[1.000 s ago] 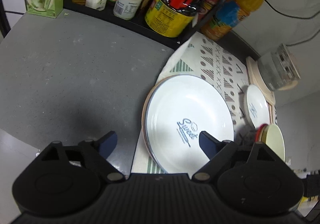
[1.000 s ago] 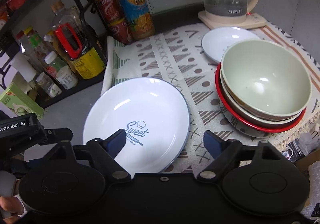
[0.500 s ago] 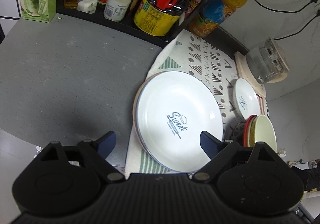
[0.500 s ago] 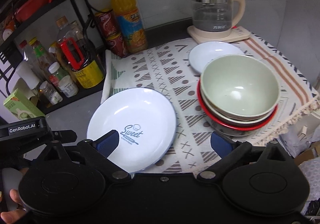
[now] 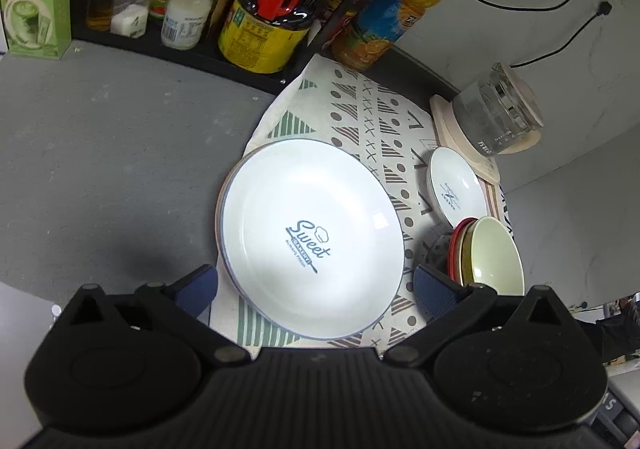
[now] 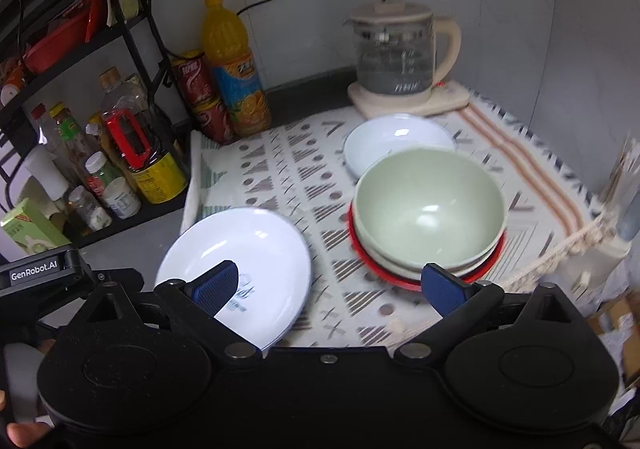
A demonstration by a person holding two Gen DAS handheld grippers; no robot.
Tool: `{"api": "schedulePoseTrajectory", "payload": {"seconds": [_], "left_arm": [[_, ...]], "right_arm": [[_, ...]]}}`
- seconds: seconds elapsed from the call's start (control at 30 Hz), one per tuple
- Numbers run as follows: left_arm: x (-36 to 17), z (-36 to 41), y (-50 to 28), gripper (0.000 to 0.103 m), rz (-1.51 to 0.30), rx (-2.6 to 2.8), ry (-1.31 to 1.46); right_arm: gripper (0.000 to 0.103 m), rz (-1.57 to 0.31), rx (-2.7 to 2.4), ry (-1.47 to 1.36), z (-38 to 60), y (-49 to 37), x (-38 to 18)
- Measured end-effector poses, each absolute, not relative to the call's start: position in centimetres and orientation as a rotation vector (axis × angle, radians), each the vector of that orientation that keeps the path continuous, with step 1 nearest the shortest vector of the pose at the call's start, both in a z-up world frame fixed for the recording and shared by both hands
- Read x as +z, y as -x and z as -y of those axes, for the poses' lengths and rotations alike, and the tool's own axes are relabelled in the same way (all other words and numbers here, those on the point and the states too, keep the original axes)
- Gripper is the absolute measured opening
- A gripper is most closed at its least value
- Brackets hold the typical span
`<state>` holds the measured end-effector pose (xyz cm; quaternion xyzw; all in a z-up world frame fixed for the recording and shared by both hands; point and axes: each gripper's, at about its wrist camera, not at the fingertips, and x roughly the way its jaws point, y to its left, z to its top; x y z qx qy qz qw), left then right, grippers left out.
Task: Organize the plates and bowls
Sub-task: 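Move both grippers to the white 'BAKERY' plate beside the kettle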
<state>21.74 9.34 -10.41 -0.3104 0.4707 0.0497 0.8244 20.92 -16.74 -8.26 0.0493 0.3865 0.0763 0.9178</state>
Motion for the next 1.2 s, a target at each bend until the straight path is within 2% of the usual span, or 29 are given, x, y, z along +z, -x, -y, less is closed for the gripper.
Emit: {"api": "schedulePoseTrajectory", "payload": {"seconds": [0.13, 0.2, 0.53, 0.87, 1.2], "left_arm": [[-10.4, -8.5, -22.5, 0.103, -1.007, 0.094, 0.663], [-10.4, -7.9, -23.0, 0.103, -1.012, 0.088, 0.649], [-10.2, -4.7, -26.7, 0.103, -1.002, 0.077, 0.601], [-8.4, -1.8, -32.3, 0.103, -0.97, 0.113, 0.568], [-10.1, 1.2, -39.0, 0.103, -1.006, 0.152, 0.594]], "right_arm": [[0.099, -0.785, 0.158, -0.134, 18.0, -21.5, -8.0], [0.103, -0.781, 0.147, -0.163, 18.8, -22.0, -8.0], [0.103, -0.759, 0.124, -0.253, 22.3, -25.3, -8.0], [0.103, -0.77, 0.141, -0.199, 24.8, -33.1, -6.8], [0.103, -0.861, 0.175, -0.259, 29.4, -41.8, -7.7]]}}
